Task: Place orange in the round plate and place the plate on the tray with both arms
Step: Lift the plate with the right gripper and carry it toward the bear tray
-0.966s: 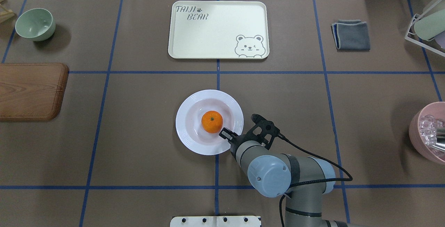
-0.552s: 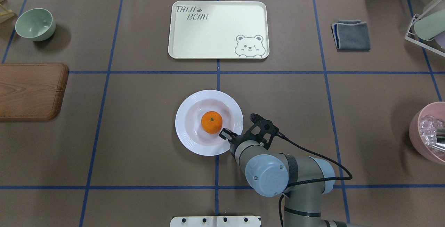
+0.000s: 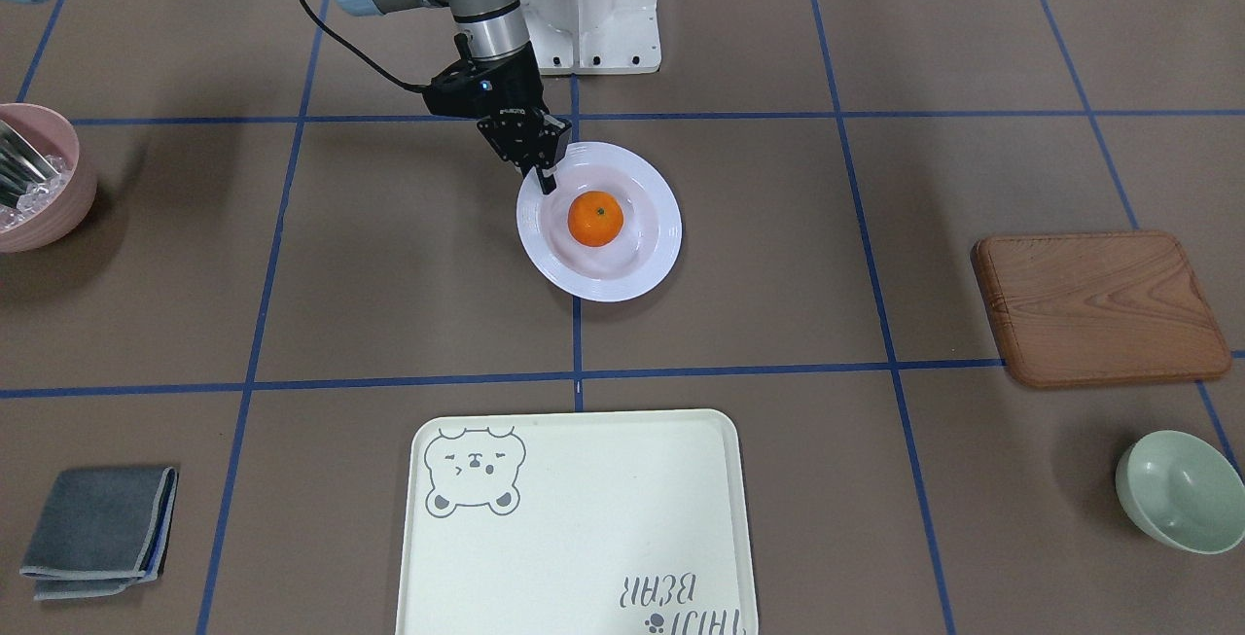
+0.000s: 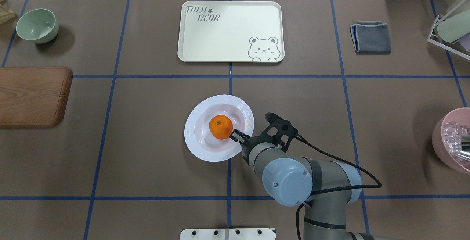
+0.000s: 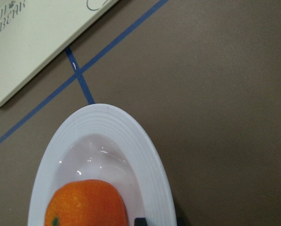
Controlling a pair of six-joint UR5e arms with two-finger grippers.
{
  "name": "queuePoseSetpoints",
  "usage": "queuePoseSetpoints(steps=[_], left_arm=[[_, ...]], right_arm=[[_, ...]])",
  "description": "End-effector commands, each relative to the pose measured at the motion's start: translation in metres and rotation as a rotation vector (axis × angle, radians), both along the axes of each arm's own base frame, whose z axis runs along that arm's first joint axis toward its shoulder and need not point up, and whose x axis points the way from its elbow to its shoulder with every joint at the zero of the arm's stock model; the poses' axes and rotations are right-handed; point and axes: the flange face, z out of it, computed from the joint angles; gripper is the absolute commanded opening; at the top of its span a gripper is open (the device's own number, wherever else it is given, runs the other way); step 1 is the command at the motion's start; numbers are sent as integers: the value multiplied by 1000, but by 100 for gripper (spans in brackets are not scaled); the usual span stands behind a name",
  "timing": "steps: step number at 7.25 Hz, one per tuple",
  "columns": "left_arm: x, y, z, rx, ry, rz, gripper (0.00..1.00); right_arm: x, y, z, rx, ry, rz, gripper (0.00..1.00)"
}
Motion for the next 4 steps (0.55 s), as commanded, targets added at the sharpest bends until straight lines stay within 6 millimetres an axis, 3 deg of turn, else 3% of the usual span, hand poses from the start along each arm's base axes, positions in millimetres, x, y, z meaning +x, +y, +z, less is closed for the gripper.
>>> queuePoseSetpoints(steps=[1, 4], left_arm=[[0, -1, -1, 0, 0, -1, 100], [0, -1, -1, 1, 0, -1, 100]], right_arm=[[22, -20, -13, -1, -36, 44, 0], [56, -64, -23, -14, -80, 105, 0]])
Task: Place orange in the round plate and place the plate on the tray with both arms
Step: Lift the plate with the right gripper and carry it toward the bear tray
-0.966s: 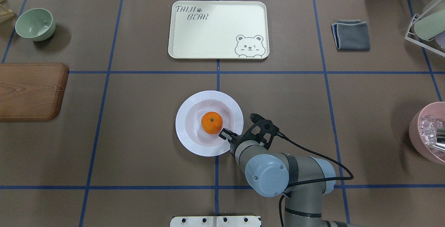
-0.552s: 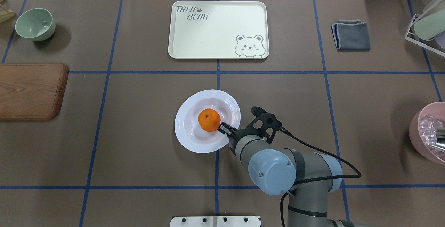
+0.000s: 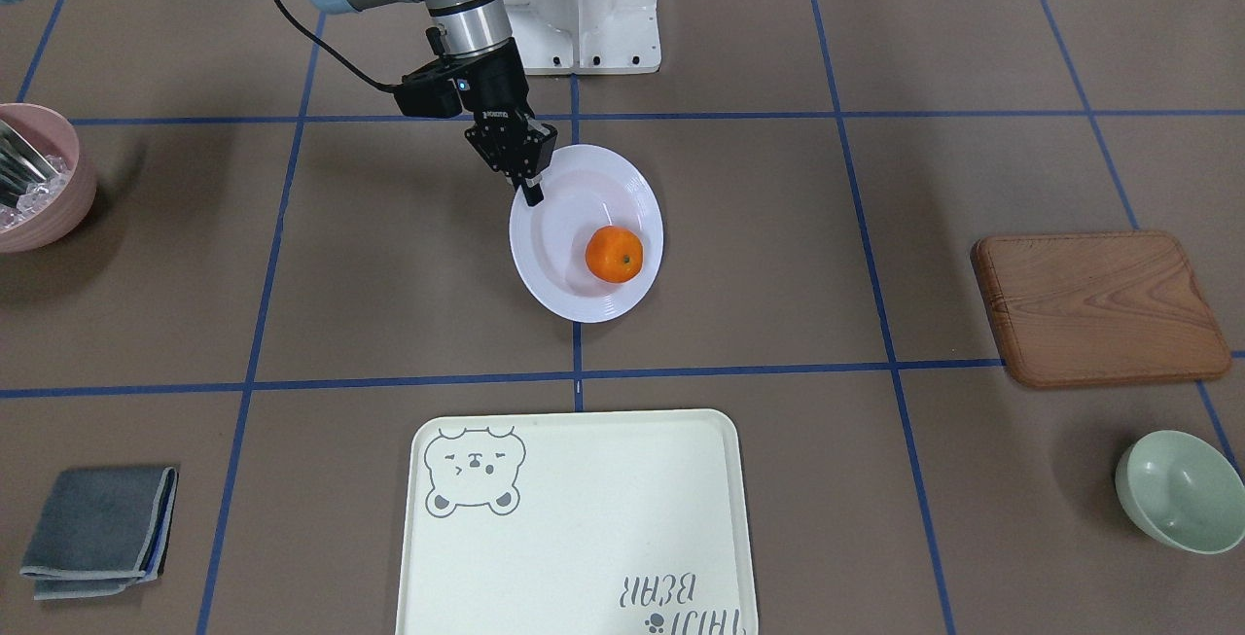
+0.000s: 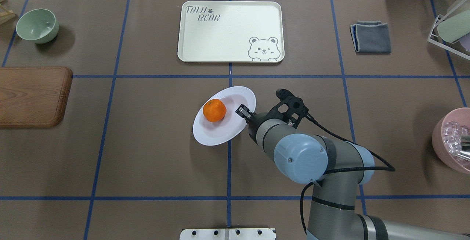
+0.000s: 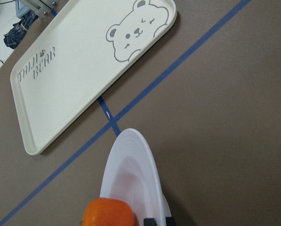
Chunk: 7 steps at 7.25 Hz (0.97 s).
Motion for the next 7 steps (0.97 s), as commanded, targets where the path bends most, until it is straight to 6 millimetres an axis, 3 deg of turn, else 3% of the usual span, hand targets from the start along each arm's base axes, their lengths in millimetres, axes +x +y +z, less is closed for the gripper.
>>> queuePoseSetpoints(steps=[1, 6, 7], left_arm=[[0, -1, -1, 2, -1, 0, 100], [0, 0, -1, 5, 1, 0, 100], [0, 0, -1, 5, 1, 0, 100]], right_arm=[[19, -25, -4, -6, -26, 32, 0], [47, -58, -11, -18, -91, 82, 0], [59, -72, -11, -29, -96, 84, 0]])
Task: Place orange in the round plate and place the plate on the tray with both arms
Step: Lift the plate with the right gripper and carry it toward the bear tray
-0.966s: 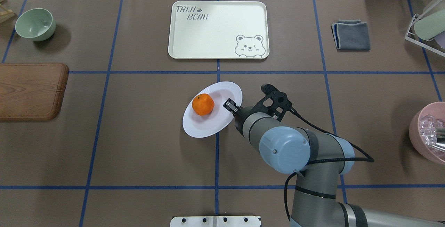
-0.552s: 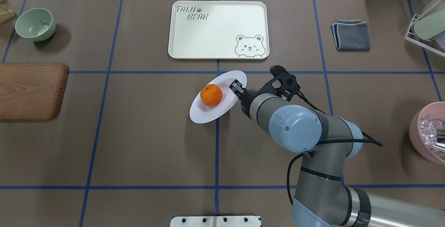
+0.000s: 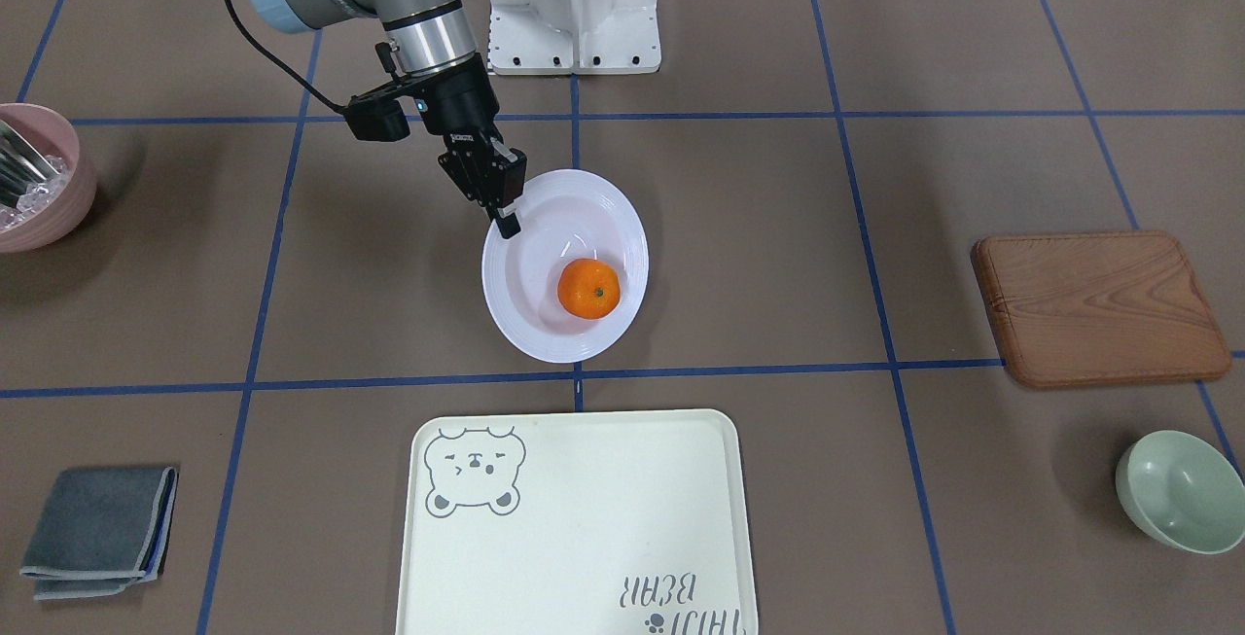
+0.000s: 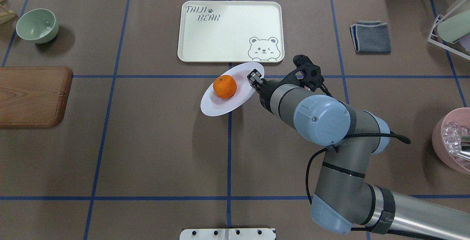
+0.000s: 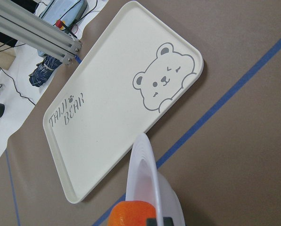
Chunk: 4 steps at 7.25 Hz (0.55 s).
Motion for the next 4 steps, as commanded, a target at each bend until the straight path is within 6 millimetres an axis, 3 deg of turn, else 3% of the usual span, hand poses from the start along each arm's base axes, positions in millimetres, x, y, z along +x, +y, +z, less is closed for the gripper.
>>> queuePoseSetpoints(steps=[1, 2, 4], left_arm=[[0, 0, 0, 0, 0, 0, 100], [1, -1, -2, -9, -1, -2, 100], [8, 0, -18, -143, 108, -130, 100]], right_arm=[[29, -33, 0, -23, -13, 15, 0], [34, -55, 0, -31, 0, 40, 0], [18, -113, 0, -67, 49, 53, 0]])
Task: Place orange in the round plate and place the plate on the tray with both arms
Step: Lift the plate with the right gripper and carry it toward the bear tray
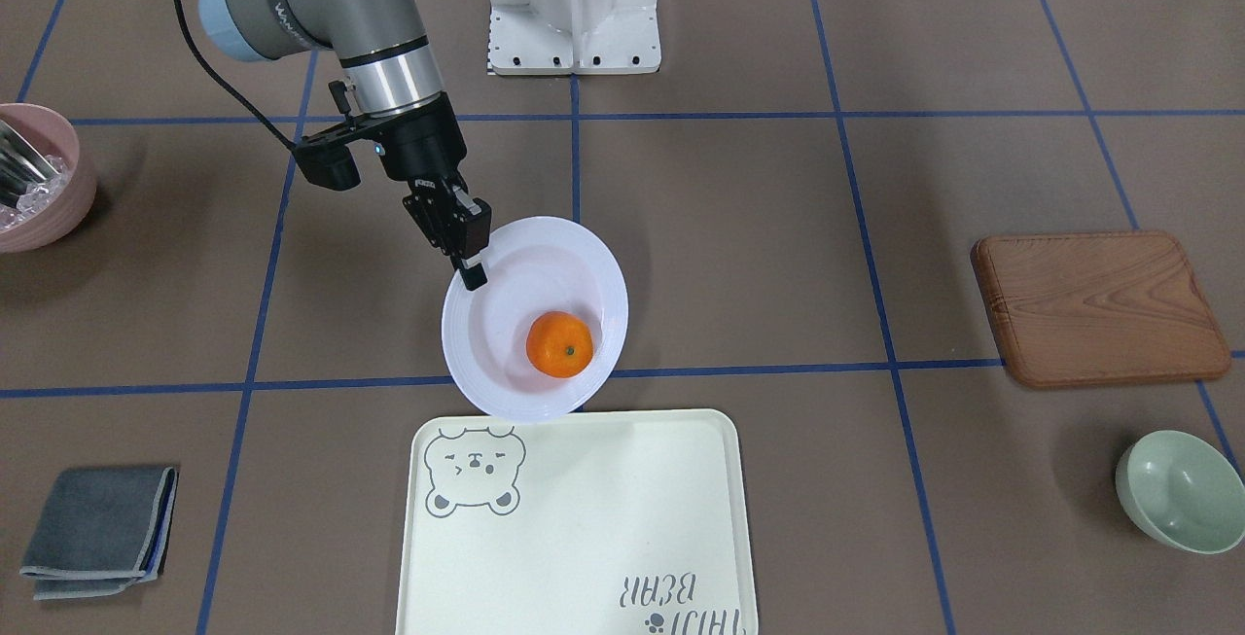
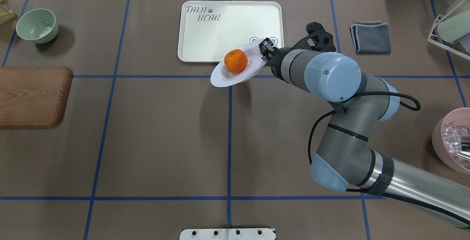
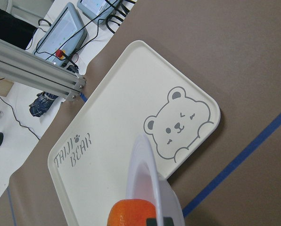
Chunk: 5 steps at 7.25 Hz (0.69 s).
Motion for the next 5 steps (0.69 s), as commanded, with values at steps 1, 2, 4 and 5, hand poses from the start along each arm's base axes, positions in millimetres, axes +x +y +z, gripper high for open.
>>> queuePoseSetpoints(steps=[1, 2, 4, 5], left_arm=[[6, 3, -21, -111, 82, -85, 100], [5, 4, -21, -113, 84, -86, 100], [5, 10, -24, -105, 82, -86, 100], [5, 10, -24, -104, 78, -85, 100]], right_arm=[[-23, -61, -5, -30, 55, 5, 0], [-39, -87, -18, -45, 67, 16, 0], [-63, -134, -30, -35, 40, 41, 0], [-81, -155, -41, -56, 43, 54, 0]])
